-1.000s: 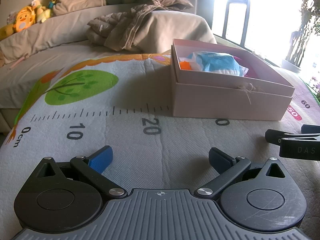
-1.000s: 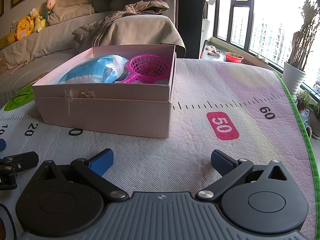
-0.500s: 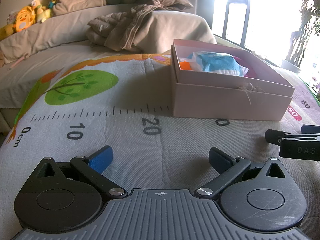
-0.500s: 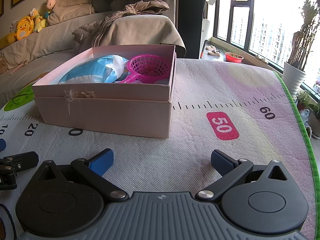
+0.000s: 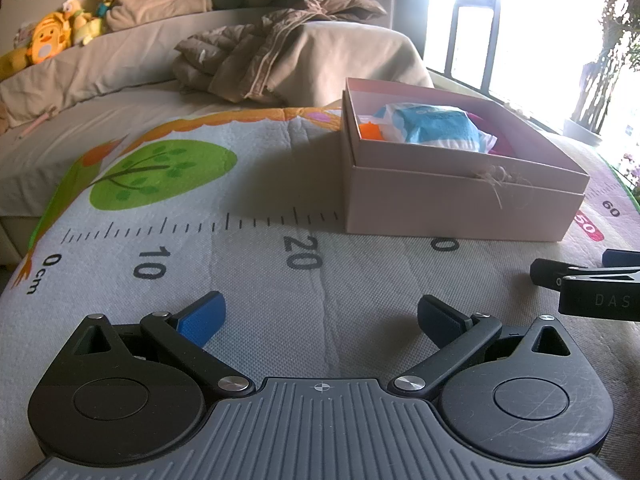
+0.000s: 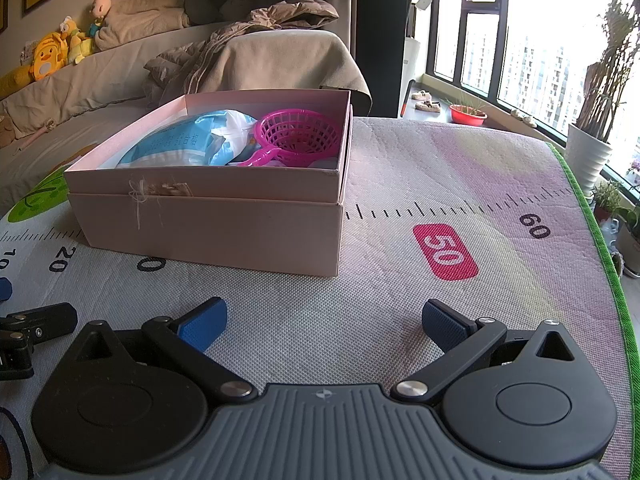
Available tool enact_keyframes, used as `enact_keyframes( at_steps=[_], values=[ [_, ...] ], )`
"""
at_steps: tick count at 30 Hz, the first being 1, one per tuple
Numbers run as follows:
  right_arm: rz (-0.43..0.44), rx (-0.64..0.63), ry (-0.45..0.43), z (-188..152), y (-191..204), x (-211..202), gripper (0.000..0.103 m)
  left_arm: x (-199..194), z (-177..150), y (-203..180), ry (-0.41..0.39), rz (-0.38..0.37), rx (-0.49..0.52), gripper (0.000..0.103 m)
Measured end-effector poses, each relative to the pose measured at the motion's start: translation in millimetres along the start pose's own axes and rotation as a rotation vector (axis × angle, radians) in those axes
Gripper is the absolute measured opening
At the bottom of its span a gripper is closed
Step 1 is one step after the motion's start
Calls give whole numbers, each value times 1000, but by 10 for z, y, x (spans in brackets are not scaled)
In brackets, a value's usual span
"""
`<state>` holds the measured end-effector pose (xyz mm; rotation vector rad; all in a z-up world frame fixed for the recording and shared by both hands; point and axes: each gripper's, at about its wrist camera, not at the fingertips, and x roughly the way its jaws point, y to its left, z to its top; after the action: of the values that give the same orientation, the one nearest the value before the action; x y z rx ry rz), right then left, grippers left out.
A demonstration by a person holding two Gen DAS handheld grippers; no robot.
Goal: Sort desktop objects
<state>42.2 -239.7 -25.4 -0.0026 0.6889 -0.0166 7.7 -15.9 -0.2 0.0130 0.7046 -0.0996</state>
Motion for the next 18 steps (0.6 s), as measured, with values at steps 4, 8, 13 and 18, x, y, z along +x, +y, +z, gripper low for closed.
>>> enact_keyframes(
  at_steps=[4, 8, 13, 18],
  values=[
    [0, 0, 0, 3, -7, 3, 103, 6, 3, -19, 9, 7, 21, 103],
    [0, 0, 0, -1, 6, 1, 103, 12, 8, -26, 15, 3, 25, 103],
    [0, 0, 0, 0, 5, 2, 103, 13, 13, -32, 16, 3, 25, 103],
    [0, 0, 0, -3, 8, -4, 103, 15, 13, -32, 15, 3, 24, 103]
  ],
)
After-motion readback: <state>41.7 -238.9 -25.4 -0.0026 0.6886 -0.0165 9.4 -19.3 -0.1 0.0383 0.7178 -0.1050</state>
